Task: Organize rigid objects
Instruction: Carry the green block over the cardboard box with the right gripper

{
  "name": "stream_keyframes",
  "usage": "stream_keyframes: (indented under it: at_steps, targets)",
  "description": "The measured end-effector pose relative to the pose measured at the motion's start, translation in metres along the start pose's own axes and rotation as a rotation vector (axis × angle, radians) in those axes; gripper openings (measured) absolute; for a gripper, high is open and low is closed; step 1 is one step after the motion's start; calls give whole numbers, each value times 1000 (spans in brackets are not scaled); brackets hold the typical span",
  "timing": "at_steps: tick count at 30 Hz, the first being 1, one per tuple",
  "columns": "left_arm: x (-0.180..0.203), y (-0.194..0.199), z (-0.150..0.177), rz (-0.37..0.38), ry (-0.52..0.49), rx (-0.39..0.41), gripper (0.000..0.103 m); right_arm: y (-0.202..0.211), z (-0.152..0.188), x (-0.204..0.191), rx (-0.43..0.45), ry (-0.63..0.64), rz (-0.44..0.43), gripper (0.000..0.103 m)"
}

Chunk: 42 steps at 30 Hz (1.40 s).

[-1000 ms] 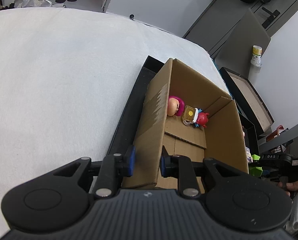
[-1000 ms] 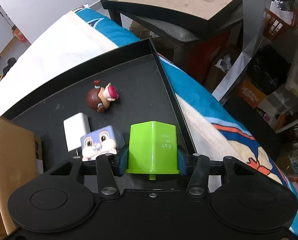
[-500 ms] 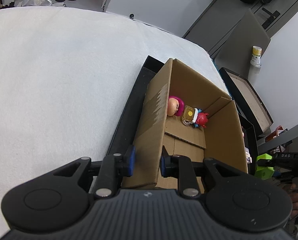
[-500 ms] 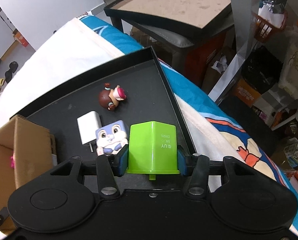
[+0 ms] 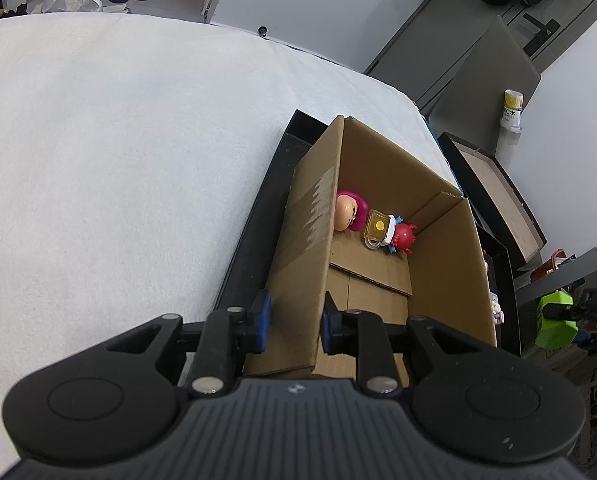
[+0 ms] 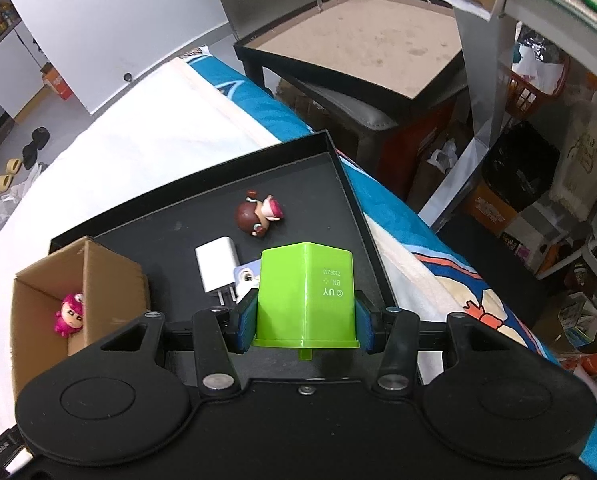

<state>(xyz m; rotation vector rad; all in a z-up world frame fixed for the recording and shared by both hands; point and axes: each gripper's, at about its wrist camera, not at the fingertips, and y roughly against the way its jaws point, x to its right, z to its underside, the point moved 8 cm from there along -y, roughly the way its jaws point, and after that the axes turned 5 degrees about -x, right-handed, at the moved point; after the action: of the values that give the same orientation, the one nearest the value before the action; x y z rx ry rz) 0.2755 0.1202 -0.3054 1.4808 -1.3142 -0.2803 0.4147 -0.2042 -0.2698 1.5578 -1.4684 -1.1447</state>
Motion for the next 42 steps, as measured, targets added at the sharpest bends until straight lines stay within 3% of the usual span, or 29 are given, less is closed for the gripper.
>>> stream_keyframes:
  at_steps: [26,42]
  targets:
    - [3,2,0,-17,-4,0,23,46,8,-76,26,113,-116,47]
    - [-3,4,-2,11,12,-3,23,31,7,-137,16,216,-120,47]
